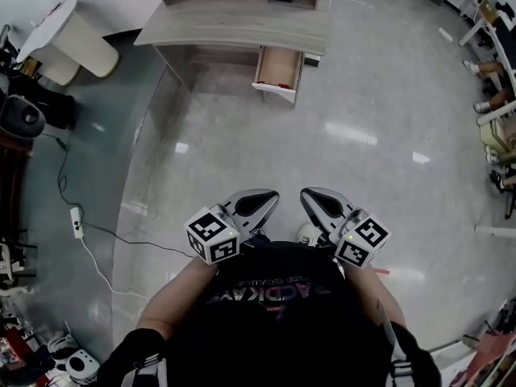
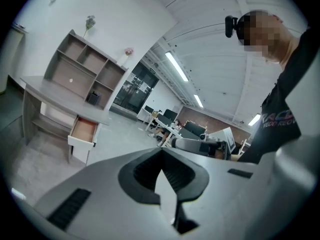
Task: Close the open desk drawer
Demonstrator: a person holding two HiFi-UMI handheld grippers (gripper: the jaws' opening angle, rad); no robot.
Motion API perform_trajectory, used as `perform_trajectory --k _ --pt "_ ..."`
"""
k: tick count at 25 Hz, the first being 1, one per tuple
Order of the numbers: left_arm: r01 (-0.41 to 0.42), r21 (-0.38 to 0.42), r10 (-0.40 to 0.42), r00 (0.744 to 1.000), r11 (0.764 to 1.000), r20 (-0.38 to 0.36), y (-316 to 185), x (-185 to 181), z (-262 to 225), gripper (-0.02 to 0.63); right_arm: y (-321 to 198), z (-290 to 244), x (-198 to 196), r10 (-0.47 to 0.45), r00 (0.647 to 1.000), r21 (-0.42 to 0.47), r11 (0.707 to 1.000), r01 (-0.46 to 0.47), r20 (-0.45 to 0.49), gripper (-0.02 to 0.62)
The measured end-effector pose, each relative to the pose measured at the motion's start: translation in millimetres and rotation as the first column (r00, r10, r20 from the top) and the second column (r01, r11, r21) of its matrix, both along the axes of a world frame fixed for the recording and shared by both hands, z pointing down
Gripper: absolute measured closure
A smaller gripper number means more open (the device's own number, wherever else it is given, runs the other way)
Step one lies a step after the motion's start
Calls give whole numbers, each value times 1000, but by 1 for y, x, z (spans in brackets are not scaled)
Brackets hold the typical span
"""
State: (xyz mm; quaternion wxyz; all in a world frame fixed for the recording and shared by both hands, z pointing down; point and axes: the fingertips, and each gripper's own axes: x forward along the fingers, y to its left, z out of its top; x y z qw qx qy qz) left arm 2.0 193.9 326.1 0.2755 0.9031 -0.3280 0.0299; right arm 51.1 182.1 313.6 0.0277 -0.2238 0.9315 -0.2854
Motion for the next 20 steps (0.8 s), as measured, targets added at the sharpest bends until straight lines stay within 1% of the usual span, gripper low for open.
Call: perform_trajectory --k 5,12,15,20 --pt "-53 -5 52 998 999 -37 -15 -13 2 594 -14 -3 -9 81 996 4 997 -81 -19 583" --pt "-111 -11 111 993 994 -48 -28 -29 4 594 -25 -4 -20 174 984 8 985 -173 -30 583" --pt "-113 -13 112 992 994 -51 -33 -35 5 594 -29 -2 -22 191 981 0 982 -191 -33 583" --pt "-97 -40 94 994 994 -61 -37 -38 10 594 -38 3 -23 186 981 -14 982 -187 -52 583"
